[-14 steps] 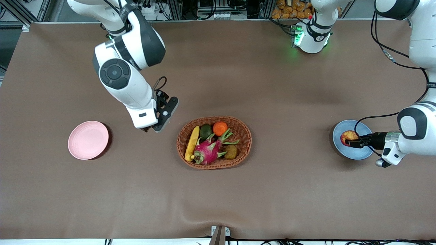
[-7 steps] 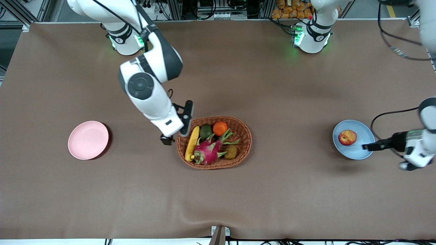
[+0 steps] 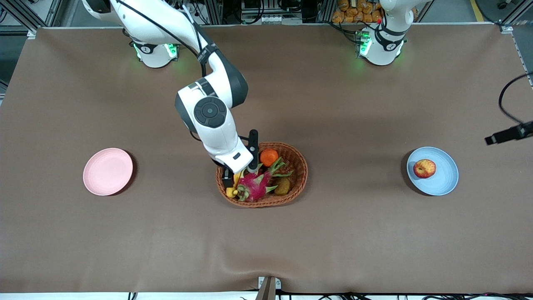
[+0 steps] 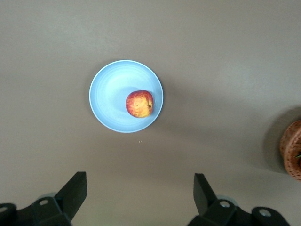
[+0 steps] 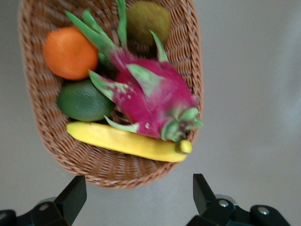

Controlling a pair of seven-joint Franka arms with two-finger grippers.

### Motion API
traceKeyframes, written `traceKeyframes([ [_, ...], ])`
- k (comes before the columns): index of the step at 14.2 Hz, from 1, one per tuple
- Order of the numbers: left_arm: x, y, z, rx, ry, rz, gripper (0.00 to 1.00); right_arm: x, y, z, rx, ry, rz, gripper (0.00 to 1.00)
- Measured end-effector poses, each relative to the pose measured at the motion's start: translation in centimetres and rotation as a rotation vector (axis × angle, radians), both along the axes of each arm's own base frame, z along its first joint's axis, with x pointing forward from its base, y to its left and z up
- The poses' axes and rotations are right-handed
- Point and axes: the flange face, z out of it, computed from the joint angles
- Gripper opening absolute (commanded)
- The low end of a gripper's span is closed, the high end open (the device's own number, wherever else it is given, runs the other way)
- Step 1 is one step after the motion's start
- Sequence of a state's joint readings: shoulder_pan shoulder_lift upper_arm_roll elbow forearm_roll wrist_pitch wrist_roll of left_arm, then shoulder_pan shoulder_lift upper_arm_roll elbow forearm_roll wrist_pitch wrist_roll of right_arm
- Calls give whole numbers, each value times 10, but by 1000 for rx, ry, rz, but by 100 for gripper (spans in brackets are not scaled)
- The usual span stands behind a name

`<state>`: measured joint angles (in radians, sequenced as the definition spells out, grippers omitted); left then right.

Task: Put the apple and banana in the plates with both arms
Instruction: 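Release the apple on the blue plate while the right gripper nears the banana, then lower the right gripper onto the banana tip and close it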

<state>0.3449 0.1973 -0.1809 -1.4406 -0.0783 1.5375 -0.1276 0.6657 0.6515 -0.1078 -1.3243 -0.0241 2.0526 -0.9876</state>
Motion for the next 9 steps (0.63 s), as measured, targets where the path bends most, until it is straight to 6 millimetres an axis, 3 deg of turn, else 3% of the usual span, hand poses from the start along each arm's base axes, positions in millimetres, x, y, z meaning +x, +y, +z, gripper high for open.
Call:
traceKeyframes([
  [2,-10,-30,23,19,0,61,100,10,-2,-8,-9,-55,15,100],
  [6,-12,-116,29,120,11,87,100,16,2,-36,-2,-76,25,100],
  [7,-11,-124,30,126,5,86,100,16,3,-42,-4,-75,26,100],
  [9,-10,-119,31,128,-9,100,100,17,3,-46,-6,-75,26,100],
])
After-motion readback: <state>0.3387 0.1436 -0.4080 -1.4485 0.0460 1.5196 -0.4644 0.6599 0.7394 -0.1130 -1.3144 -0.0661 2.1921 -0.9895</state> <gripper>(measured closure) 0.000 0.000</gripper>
